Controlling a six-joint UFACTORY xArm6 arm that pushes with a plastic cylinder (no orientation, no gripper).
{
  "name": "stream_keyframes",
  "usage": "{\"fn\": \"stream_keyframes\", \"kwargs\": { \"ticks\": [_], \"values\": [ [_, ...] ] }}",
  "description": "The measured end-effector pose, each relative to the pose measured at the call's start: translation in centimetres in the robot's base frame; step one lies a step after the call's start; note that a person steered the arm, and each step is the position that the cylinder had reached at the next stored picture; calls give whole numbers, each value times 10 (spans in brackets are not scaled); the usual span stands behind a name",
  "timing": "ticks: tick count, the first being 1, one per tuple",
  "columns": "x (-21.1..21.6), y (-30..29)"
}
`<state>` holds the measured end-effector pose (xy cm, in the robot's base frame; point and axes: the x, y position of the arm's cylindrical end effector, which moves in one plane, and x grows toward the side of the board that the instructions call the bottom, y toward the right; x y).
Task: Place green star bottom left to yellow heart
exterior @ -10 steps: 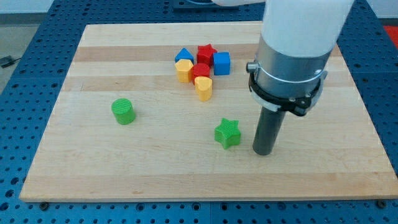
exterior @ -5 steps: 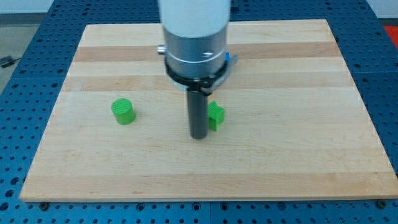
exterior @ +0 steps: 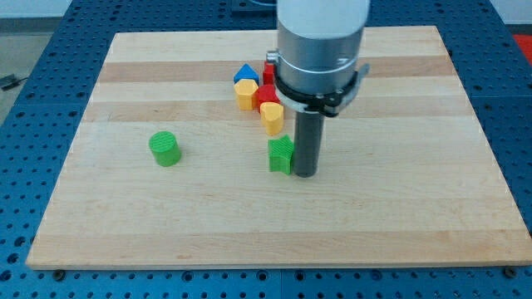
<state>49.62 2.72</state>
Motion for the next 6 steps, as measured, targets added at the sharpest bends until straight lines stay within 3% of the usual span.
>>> {"fn": "stream_keyframes", "kwargs": {
  "ticks": [3,5,6],
  "values": [
    [-37,-53],
    [9,-58],
    [15,-96]
  ]
}}
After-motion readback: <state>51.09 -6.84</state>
